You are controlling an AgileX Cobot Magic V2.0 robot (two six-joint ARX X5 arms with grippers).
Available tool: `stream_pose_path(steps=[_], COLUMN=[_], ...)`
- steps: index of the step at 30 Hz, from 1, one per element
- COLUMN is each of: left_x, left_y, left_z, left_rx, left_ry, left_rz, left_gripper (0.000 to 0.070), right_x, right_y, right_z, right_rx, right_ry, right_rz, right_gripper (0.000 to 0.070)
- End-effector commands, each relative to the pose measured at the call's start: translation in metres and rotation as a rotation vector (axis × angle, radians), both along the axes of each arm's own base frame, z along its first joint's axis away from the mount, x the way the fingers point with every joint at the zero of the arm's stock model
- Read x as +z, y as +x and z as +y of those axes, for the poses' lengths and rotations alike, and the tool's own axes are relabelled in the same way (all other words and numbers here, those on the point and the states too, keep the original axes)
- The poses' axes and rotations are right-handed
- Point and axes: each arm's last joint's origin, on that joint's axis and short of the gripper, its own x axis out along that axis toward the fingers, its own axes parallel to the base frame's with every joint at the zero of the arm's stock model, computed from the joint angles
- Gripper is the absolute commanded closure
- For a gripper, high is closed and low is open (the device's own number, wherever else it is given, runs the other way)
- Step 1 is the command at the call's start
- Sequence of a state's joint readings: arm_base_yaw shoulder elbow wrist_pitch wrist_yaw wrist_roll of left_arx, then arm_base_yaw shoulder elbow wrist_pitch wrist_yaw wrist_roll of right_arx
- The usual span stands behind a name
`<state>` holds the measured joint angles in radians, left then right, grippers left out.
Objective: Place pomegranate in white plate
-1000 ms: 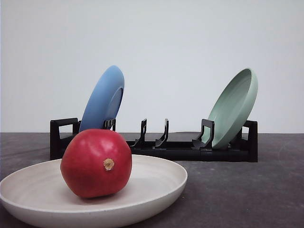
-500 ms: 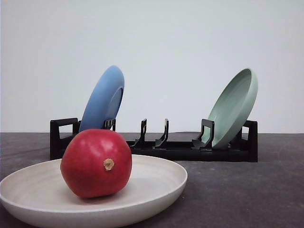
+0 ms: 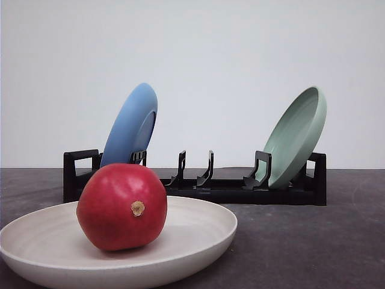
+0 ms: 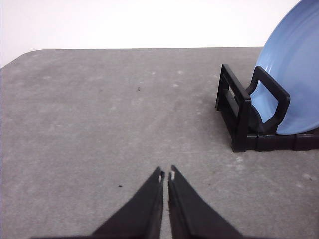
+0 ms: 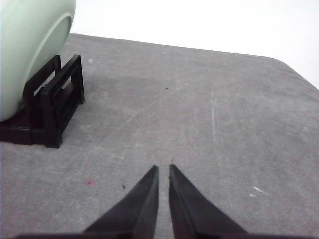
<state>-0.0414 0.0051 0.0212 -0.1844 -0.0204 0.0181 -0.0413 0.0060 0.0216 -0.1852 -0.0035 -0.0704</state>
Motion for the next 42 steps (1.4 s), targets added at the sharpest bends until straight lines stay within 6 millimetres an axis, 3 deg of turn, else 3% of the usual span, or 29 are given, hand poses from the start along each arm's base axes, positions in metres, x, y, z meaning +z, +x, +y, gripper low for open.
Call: stream_pose_path(steps=[1,42], left_x=[-0.0034,-0.0034], left_y=[0.0002,0.0002], left_z=[0.0000,0.0000], left_rx=[-0.002,-0.002], left_ry=[0.007,0.007], left_rz=[0.011,0.011], left_gripper=[0.0700,0.0700], right_x=[-0.0029,-0.0008], right_y=[0.0005,0.0009], right_z=[0.0007,0.0048], right_rx=[0.003,0.046], right_ry=[0.010,0.010], right_rz=[0.001,-0.021], right_gripper=[0.0667,0.0667])
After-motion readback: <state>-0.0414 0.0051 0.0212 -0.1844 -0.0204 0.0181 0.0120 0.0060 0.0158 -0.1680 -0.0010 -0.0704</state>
